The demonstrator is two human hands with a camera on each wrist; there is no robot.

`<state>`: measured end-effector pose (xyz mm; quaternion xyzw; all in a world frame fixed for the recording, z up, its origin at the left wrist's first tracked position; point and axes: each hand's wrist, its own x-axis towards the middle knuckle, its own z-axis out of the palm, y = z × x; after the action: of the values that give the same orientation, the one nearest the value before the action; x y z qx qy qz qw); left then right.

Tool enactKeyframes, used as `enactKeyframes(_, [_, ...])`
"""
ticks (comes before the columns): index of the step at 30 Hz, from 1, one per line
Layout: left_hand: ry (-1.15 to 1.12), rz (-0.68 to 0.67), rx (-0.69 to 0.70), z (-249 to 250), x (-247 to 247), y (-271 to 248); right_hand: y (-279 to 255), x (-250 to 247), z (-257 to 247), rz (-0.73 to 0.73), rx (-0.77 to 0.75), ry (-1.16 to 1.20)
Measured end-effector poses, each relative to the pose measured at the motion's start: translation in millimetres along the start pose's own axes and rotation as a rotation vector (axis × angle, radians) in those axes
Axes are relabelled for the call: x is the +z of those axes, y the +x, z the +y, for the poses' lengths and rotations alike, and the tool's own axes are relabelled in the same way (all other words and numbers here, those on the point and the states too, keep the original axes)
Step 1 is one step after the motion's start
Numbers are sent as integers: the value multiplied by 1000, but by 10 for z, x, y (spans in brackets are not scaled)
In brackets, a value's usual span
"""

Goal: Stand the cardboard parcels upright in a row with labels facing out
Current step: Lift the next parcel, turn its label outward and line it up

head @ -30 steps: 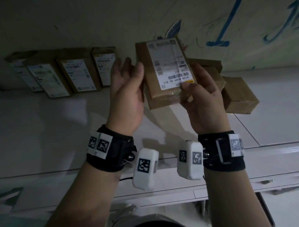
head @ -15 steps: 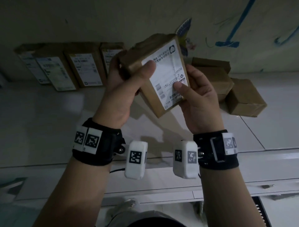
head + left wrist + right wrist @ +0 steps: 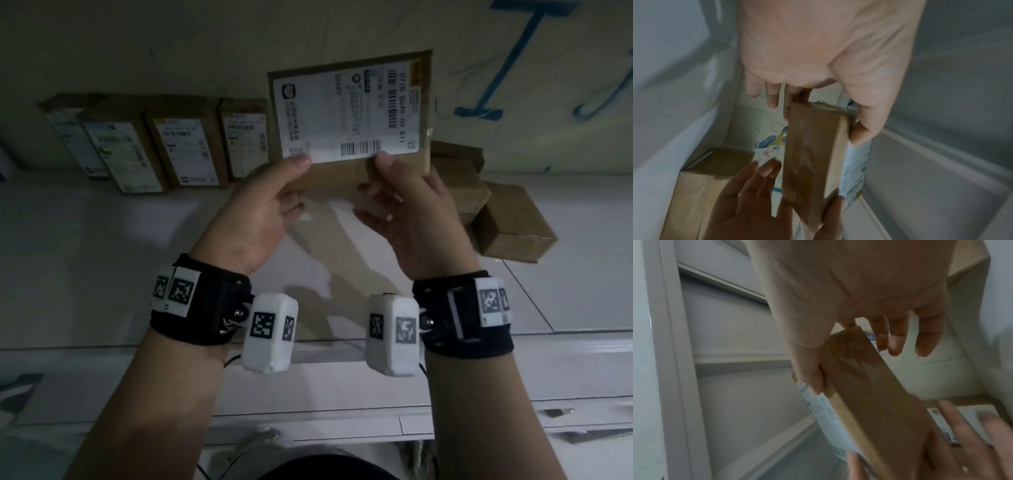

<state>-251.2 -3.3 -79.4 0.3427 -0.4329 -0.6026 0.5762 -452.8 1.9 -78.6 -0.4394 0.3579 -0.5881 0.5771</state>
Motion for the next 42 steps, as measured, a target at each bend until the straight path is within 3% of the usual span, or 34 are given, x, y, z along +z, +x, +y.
enactKeyframes(5, [69,163,124,47,-184,62,71,-104,-103,-74,-35,-86])
enactKeyframes(10, [508,31,151,196,-234,70,273,156,-38,-94,-51,-52])
enactKeyframes(17, [1005,53,153,441,-242,345,700,497,126,87,-140,-286])
enactKeyframes(23, [1358,10,119,776,-336,789,1200,638,29,114,-74,-513])
enactKeyframes(27, [1590,142,89,997,-675,1182,1548,684,7,130,28,-638])
enactKeyframes(30, [1676,219,17,982,-940,1401,1736,679,77,132,97,-643])
enactKeyframes(34, [1759,229,74,919,-1123,1526,1855,691,176,123,178,-658])
enactKeyframes(42, [1747,252,200,884,-1229,1410,1863,892,331,153,141,-810])
